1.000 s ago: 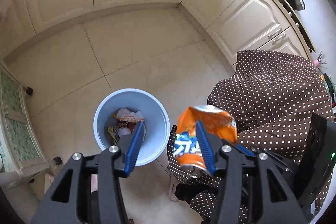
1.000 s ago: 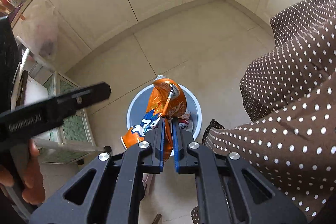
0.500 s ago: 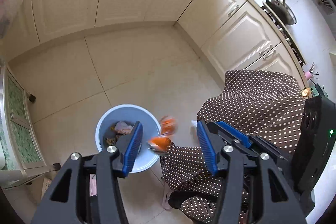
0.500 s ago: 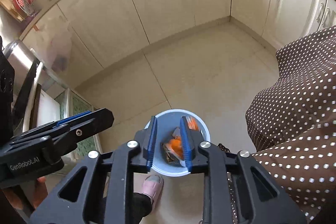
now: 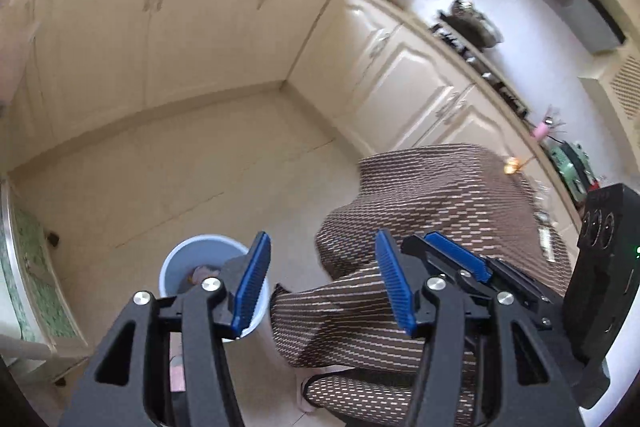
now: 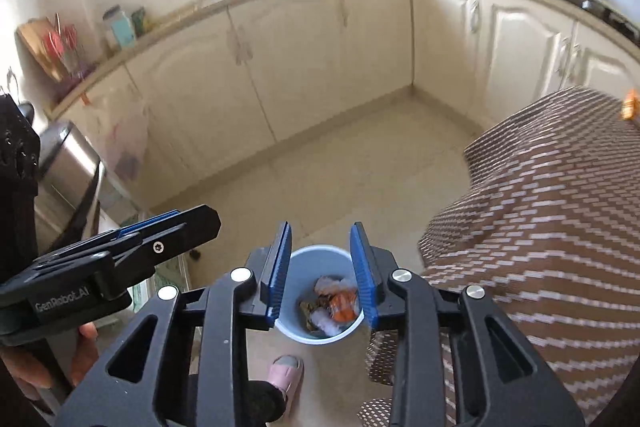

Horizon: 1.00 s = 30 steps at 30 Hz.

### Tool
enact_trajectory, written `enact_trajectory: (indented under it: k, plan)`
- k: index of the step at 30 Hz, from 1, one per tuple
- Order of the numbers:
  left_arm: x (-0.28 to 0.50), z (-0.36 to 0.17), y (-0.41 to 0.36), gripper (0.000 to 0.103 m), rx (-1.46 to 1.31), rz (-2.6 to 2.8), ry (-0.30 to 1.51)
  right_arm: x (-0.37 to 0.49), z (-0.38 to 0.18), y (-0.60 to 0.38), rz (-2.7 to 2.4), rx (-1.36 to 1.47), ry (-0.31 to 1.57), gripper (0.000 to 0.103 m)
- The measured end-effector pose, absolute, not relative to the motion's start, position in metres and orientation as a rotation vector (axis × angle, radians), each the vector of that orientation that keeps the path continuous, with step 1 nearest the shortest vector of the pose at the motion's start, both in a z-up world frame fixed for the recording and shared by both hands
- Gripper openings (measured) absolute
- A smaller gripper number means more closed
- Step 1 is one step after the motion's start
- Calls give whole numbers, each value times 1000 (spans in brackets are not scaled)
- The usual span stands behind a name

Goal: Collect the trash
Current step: 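Open the right gripper over the bin and move both tools back toward the table, then grasp the white snack wrapper with the left gripper while the right grasps the clear plastic bag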

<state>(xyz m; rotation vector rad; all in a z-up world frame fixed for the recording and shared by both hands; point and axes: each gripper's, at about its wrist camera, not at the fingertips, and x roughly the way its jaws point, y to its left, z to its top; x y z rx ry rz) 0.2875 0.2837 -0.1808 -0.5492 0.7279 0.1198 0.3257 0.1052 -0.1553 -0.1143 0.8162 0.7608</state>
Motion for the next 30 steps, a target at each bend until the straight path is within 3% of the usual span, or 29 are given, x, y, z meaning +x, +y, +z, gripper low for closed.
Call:
enact_trajectory:
  k: [6, 13, 21, 30]
  plan:
    - [288, -127, 217, 60, -452, 20, 654, 312, -101, 27, 670, -55, 687, 42]
    - [323, -95, 106, 62, -295, -145, 670, 320, -74, -99, 473, 35, 610, 48]
    - [399, -104, -40, 62, -151, -359, 778, 345, -83, -236, 253, 147, 618, 50]
    - [468, -126, -140, 62, -54, -436, 857, 370, -106, -323, 124, 209, 654, 53]
